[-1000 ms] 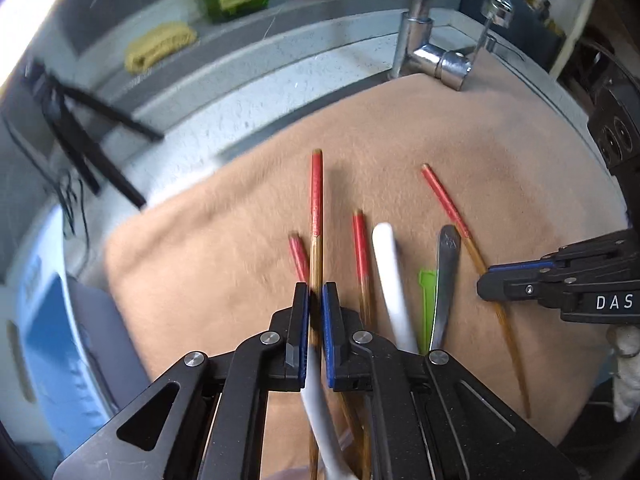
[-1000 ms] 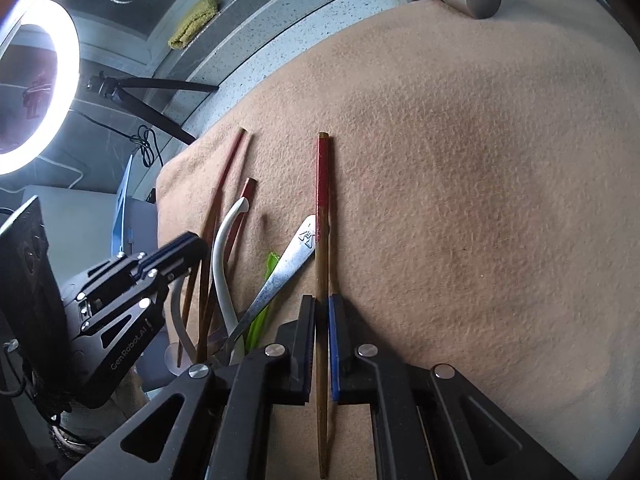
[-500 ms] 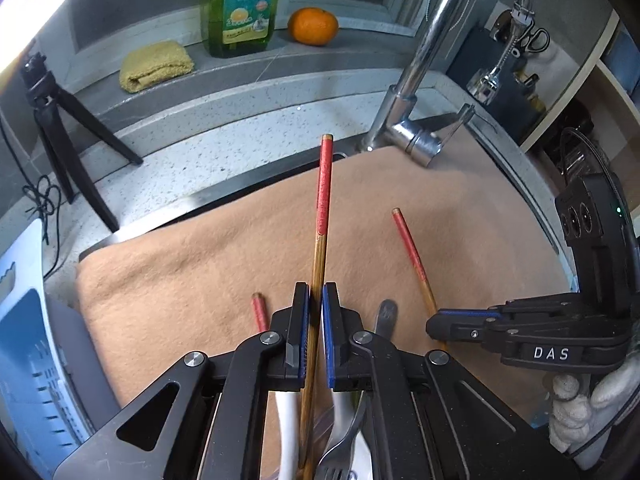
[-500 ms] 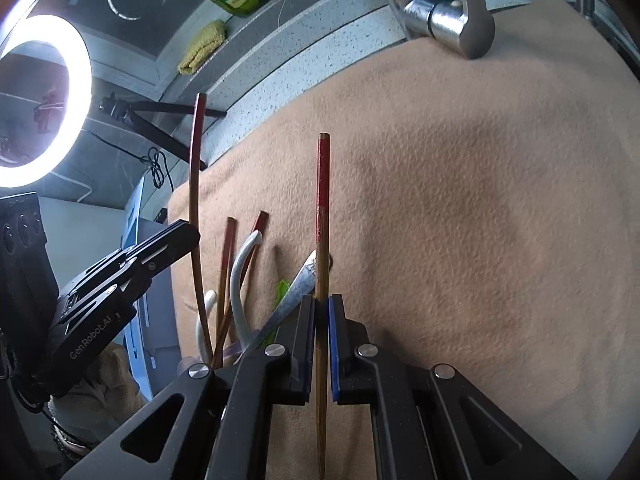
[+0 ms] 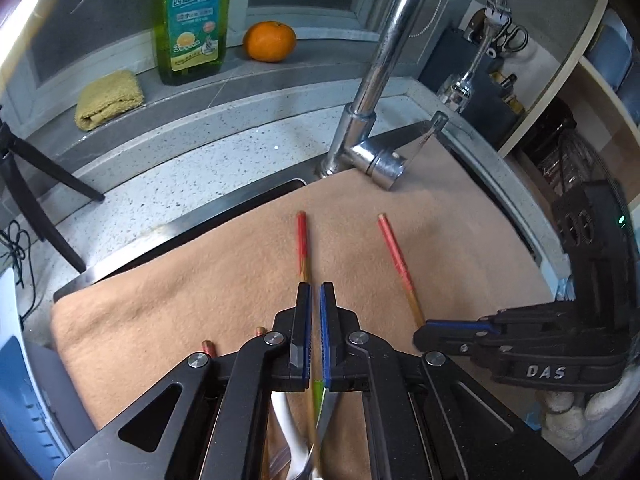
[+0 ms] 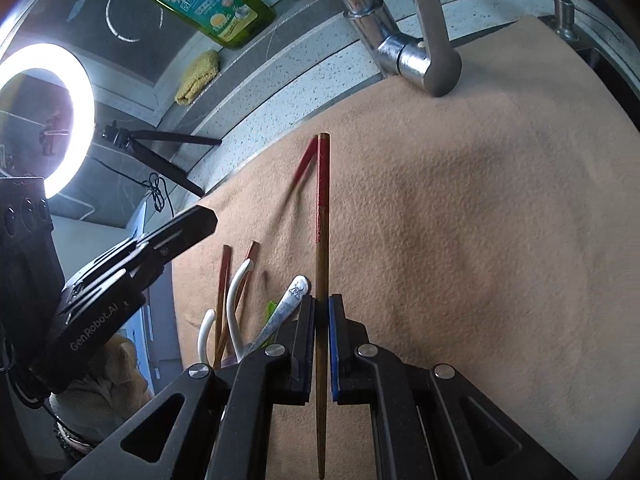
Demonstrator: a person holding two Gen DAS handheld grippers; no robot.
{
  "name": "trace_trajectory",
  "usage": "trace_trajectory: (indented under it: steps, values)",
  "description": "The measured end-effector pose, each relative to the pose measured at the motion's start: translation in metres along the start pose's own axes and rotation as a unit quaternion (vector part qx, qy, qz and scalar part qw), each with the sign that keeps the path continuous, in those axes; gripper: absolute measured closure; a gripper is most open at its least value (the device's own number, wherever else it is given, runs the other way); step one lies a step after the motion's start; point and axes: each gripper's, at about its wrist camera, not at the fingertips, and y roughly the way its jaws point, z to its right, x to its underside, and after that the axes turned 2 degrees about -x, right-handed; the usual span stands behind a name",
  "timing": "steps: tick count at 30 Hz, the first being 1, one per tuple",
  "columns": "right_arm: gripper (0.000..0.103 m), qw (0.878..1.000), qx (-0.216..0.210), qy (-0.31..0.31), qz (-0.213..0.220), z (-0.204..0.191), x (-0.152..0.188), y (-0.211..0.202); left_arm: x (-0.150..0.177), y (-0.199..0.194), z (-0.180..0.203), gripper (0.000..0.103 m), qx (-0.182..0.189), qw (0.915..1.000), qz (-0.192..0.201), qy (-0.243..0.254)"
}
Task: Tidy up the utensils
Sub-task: 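Lift the red-tipped chopstick with the left gripper off the towel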
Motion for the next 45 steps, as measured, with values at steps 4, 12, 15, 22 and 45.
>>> trace_trajectory:
  steps: [4, 12, 15, 22, 45]
  values:
    - [0.097, 1.000, 0.001, 0.000, -0.002, 0.002, -0.001, 0.002, 0.005, 0.014, -0.002, 0.100, -0.004, 0.9996, -0.026, -0.004]
    - [0.097, 1.000, 0.002, 0.000, -0.008, 0.010, 0.001, 0.004, 0.007, 0.042, 0.005, 0.088, -0.022, 0.9976, -0.064, -0.016]
    - [0.097, 1.000, 0.004, 0.003, -0.008, 0.015, 0.002, 0.003, 0.009, 0.051, 0.008, 0.088, -0.031, 0.9968, -0.073, -0.011]
    - [0.097, 1.000, 0.006, 0.011, -0.010, 0.024, 0.002, 0.002, 0.008, 0.064, 0.013, 0.088, -0.050, 0.9951, -0.085, 0.000]
    - [0.097, 1.000, -0.002, -0.012, 0.008, -0.005, -0.008, -0.009, 0.015, 0.008, 0.010, 0.097, -0.017, 0.9989, -0.027, -0.033]
